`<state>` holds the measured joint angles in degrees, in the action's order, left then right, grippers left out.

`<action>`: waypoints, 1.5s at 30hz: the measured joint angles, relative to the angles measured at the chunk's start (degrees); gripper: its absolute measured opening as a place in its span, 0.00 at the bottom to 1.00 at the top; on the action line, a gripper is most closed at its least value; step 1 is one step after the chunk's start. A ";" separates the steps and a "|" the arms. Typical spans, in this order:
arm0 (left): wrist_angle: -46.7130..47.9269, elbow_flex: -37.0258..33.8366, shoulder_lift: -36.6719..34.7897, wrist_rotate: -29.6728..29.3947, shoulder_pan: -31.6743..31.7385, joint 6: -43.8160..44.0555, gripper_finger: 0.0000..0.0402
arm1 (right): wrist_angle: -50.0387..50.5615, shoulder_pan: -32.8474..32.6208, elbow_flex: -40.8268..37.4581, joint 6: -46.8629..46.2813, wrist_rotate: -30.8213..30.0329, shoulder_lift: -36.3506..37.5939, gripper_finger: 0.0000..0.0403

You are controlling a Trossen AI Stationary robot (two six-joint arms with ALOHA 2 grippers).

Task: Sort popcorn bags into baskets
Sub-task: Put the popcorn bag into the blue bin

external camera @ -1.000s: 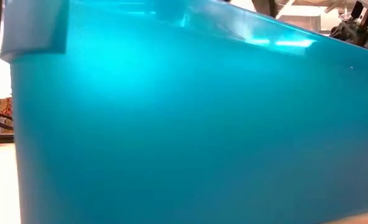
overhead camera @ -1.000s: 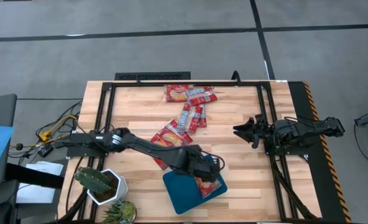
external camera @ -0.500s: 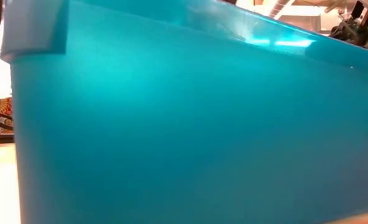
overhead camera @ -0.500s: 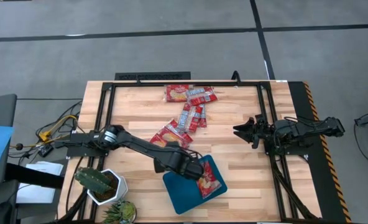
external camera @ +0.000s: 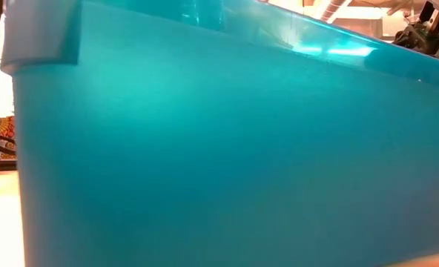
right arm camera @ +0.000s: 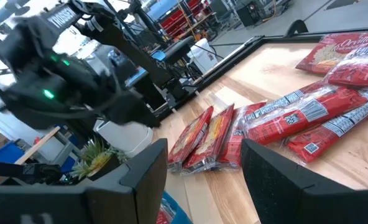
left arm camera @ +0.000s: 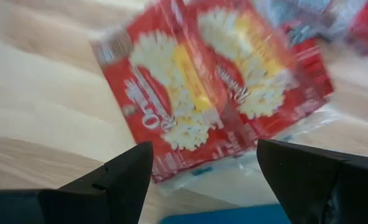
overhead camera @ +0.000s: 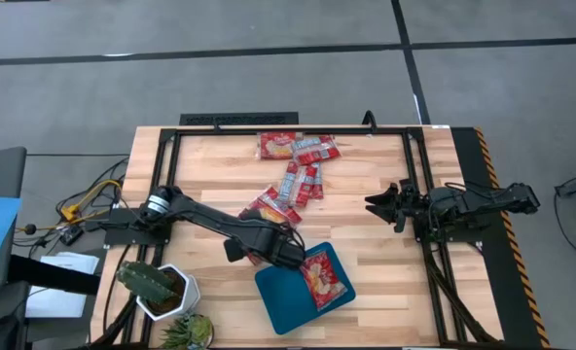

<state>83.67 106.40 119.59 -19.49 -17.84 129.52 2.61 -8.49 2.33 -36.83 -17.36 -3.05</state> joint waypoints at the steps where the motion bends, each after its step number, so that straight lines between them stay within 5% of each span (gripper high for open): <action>1: -2.34 -2.16 -0.21 0.23 0.33 0.23 0.69 | 0.00 0.00 0.00 0.00 -0.01 0.00 0.57; 14: -16.79 -14.50 -2.40 4.14 8.50 -6.22 0.68 | 0.00 0.00 0.00 -0.01 -0.31 0.00 0.56; 25: -24.81 -22.08 -2.46 9.73 9.77 0.45 0.66 | 0.00 0.00 0.00 1.36 -0.31 0.00 0.56; 29: -26.78 -24.27 -2.64 10.60 9.59 1.72 0.54 | 0.00 0.02 0.00 1.45 -0.31 0.00 0.56; 38: -27.43 -23.57 -2.53 9.34 9.51 -1.59 0.05 | 0.00 0.02 0.00 1.52 -0.35 0.00 0.55; 45: -22.07 -18.09 -2.16 8.27 9.57 -5.59 0.00 | -0.02 0.02 0.00 4.23 -0.60 0.00 0.53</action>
<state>61.60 88.32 117.43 -11.22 -8.27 123.93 2.59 -8.47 2.33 -32.60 -17.96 -3.05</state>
